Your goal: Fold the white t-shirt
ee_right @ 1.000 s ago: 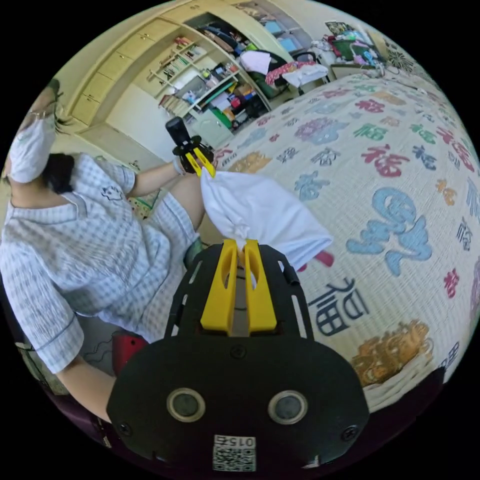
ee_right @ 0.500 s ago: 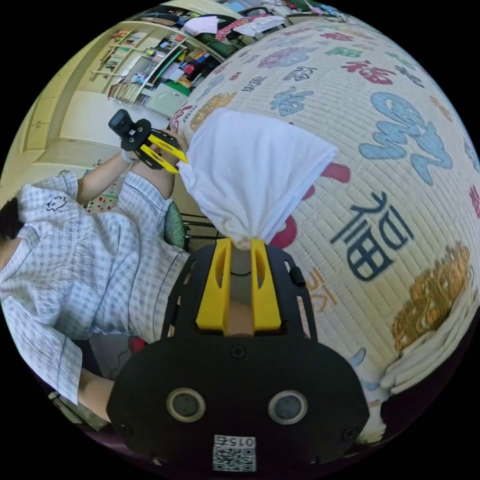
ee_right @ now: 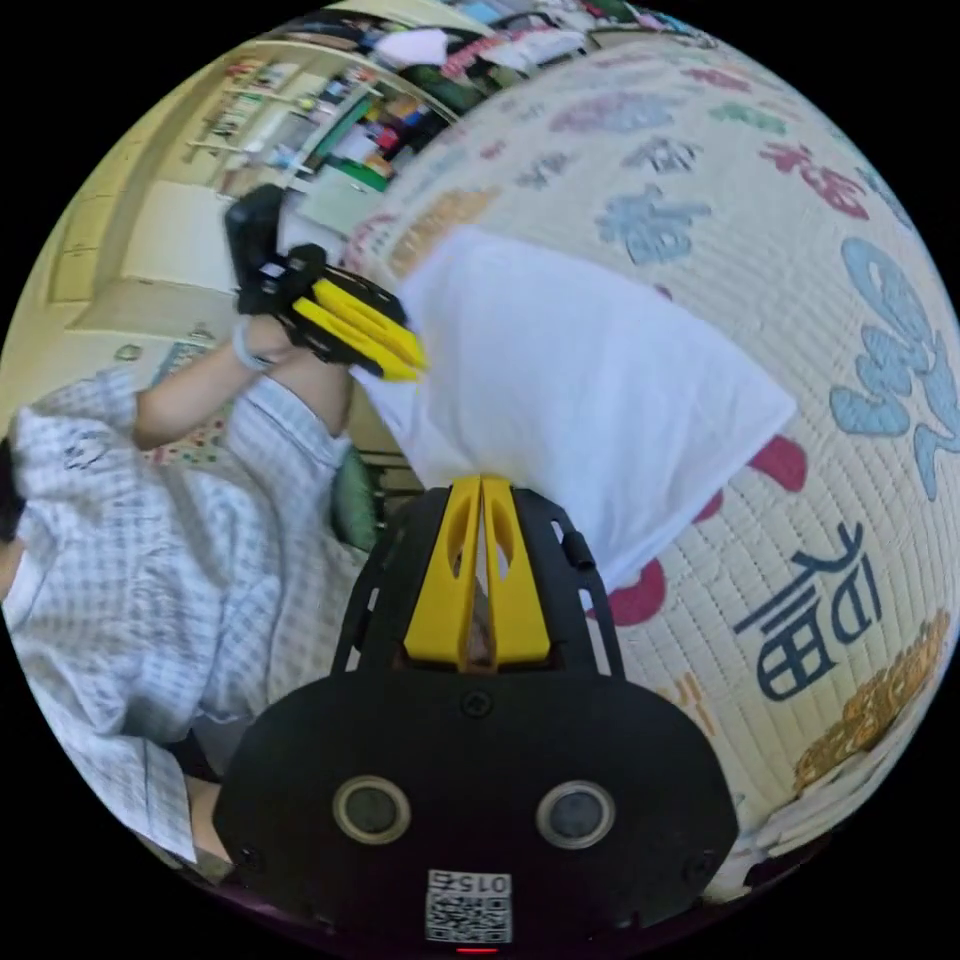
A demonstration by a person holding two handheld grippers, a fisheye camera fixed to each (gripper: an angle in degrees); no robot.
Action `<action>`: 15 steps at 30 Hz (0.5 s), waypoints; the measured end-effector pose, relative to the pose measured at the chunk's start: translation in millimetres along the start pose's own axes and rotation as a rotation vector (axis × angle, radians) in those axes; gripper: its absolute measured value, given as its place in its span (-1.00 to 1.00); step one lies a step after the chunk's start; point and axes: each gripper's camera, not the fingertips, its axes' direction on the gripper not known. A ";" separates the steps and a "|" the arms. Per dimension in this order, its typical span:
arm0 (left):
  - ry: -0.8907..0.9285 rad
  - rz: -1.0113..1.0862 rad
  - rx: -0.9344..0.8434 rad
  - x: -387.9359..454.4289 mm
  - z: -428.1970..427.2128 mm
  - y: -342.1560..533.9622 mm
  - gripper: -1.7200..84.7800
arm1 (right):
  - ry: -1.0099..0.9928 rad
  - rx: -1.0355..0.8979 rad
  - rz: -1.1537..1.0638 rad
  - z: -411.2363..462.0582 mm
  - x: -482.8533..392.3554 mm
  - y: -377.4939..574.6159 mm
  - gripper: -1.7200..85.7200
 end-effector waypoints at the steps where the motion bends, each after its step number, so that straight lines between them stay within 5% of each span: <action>1: 0.009 -0.012 0.006 -4.6 1.0 5.2 -0.94 | -0.017 -0.007 0.015 4.9 4.8 2.7 -0.97; 10: -0.010 -0.173 -0.022 -65.2 -0.7 67.6 -0.95 | -0.153 0.186 0.226 -20.5 24.9 43.0 -0.97; 15: 0.146 -0.335 0.218 -127.5 -31.0 131.6 -0.72 | -0.163 0.287 0.251 -54.7 25.7 57.4 -0.83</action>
